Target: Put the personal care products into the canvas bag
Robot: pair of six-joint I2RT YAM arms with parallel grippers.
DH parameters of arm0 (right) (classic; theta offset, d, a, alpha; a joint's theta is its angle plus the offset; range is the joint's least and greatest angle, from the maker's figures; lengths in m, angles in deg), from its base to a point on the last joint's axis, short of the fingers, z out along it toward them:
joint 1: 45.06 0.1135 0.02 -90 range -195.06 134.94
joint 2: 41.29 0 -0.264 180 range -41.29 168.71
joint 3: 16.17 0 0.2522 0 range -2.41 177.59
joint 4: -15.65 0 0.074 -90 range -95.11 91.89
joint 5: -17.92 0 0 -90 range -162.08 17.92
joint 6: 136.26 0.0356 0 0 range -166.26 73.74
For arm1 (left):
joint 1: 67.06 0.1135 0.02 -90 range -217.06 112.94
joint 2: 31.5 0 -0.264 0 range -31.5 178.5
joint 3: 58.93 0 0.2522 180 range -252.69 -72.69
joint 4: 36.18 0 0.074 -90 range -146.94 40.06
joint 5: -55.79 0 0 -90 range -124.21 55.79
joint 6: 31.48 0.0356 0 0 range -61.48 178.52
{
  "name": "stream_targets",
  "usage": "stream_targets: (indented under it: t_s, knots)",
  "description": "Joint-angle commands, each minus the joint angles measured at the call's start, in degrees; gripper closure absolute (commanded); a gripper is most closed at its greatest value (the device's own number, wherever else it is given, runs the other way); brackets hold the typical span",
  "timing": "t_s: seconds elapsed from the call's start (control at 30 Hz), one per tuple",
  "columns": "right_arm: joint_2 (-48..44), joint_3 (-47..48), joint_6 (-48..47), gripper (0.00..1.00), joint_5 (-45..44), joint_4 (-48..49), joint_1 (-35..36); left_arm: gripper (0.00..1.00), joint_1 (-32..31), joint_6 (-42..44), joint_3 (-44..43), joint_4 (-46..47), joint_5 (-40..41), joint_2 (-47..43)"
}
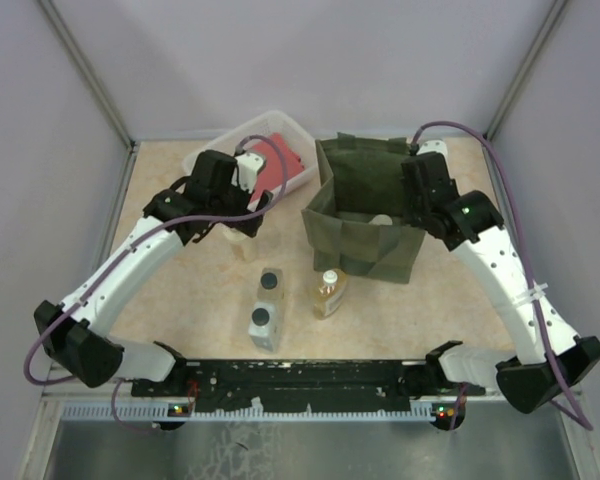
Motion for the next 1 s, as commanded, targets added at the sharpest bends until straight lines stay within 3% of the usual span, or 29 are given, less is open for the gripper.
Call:
stream_targets:
  t_s: [0.0, 0.4, 0.97]
  knots:
    - [-2.61, -0.78, -0.39, 1.00, -2.31, 2.22, -0.16, 0.00, 3.41, -2.79, 3.56, -2.21, -0.04, -0.41]
    - [-5.36, -6.28, 0.22, 1.00, -1.72, 3.88, -0.16, 0.00, 8.51, -2.38, 5.38, -2.21, -7.13, 4.54]
    - [-5.94, -6.52, 0.27, 1.00, -1.71, 3.89, -0.16, 0.00, 9.07, -2.40, 8.98, -0.23, -7.15, 11.75]
